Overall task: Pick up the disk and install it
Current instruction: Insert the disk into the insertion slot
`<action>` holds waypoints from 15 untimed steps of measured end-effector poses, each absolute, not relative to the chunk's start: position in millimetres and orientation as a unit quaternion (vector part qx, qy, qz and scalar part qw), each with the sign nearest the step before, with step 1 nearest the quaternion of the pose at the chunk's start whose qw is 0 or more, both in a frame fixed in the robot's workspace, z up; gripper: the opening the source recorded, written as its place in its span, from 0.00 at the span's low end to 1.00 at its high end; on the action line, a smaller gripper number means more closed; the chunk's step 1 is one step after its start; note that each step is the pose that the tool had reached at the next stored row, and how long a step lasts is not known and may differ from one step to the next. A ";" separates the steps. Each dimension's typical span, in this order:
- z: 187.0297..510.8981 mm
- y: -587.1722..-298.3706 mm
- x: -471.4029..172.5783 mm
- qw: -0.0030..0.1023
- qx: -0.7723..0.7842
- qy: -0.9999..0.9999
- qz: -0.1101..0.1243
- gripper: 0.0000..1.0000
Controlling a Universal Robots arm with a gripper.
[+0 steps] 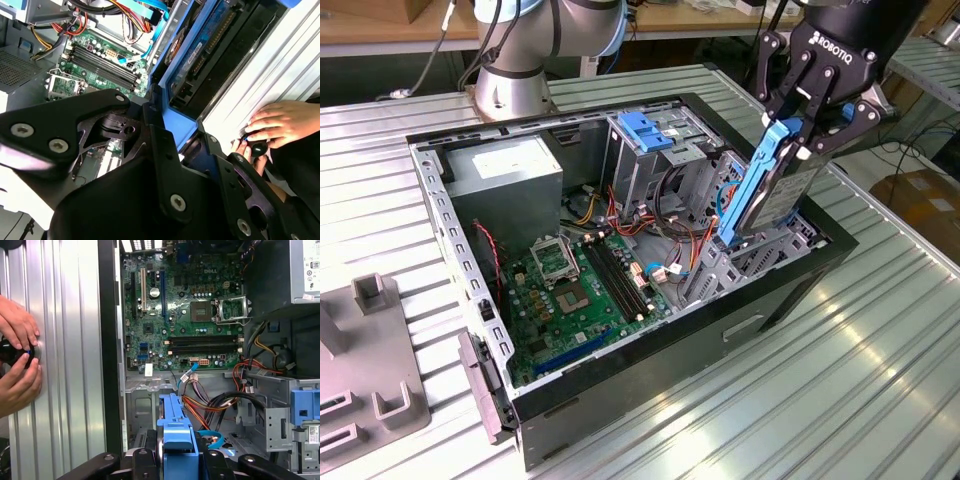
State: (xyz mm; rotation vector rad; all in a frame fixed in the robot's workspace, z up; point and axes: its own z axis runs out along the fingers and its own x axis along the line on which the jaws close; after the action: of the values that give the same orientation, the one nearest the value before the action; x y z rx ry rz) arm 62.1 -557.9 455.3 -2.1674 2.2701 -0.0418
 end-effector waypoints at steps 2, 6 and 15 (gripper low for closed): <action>454.9 -557.9 62.1 0.001 -0.690 0.723 -0.013 0.37; 453.5 -557.9 62.1 0.001 -0.691 0.723 -0.013 0.37; 451.9 -557.9 62.1 0.001 -0.691 0.723 -0.013 0.37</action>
State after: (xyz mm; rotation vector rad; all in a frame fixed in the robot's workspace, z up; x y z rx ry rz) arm 62.1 -557.9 451.9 -2.1675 2.2701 -0.0418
